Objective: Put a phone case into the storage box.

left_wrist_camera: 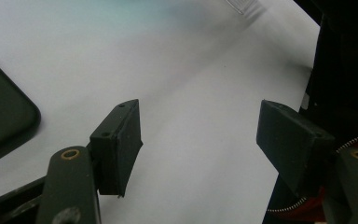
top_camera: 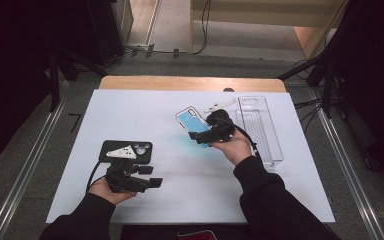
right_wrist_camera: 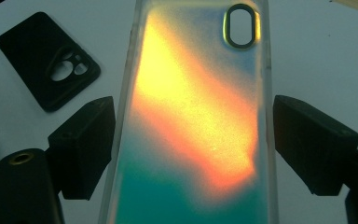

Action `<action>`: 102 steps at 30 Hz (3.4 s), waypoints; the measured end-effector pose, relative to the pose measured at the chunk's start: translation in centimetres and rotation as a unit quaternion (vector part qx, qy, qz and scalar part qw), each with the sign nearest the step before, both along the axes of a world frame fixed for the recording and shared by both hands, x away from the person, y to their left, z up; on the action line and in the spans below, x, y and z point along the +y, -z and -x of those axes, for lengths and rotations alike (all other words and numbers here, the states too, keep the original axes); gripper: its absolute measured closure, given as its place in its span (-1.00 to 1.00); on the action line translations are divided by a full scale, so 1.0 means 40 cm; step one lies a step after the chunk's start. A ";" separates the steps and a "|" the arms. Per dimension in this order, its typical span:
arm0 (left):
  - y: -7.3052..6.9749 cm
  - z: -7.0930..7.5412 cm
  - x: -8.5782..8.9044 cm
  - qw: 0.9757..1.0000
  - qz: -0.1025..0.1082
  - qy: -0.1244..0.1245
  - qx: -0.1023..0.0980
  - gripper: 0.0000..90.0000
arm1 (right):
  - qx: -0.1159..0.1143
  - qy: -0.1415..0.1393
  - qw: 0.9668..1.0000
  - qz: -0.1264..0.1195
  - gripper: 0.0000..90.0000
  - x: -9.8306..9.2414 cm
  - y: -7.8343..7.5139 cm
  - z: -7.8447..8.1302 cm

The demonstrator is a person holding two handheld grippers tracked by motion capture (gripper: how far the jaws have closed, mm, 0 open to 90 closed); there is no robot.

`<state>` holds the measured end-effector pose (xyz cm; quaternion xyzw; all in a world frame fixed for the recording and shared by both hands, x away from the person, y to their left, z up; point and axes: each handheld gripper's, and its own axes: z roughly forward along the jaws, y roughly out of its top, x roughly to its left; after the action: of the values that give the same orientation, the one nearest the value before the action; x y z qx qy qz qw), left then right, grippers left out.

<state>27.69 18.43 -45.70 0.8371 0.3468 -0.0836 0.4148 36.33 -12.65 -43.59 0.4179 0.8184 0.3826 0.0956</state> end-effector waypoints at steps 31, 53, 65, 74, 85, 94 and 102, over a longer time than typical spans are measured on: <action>-0.067 -0.040 -0.062 0.999 0.004 -0.040 -0.003 -0.50 | 0.018 0.013 0.999 -0.032 -0.67 -0.011 0.048 0.171; -0.113 -0.132 -0.109 0.998 -0.019 -0.066 0.006 -0.48 | 0.037 0.076 0.994 -0.069 -0.67 0.009 0.071 0.154; -0.114 -0.161 -0.137 0.996 -0.018 -0.079 0.019 -0.47 | 0.026 0.110 0.987 -0.112 -0.67 0.025 0.088 0.187; -0.111 -0.181 -0.148 0.995 -0.017 -0.097 0.027 -0.43 | 0.037 0.121 0.982 -0.142 -0.67 0.038 0.108 0.191; -0.105 -0.202 -0.160 0.992 -0.014 -0.120 0.028 -0.43 | 0.035 0.135 0.975 -0.172 -0.67 0.072 0.122 0.197; -0.091 -0.218 -0.166 0.990 -0.014 -0.135 0.037 -0.40 | 0.036 0.138 0.971 -0.190 -0.67 0.104 0.130 0.199; -0.079 -0.226 -0.174 0.988 -0.025 -0.149 0.037 -0.22 | 0.029 0.144 0.968 -0.203 -0.67 0.119 0.133 0.203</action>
<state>36.73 11.45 -42.55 0.7823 0.4850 -0.0429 0.3885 28.23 -7.88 -48.90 0.5527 0.6573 0.5108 0.0392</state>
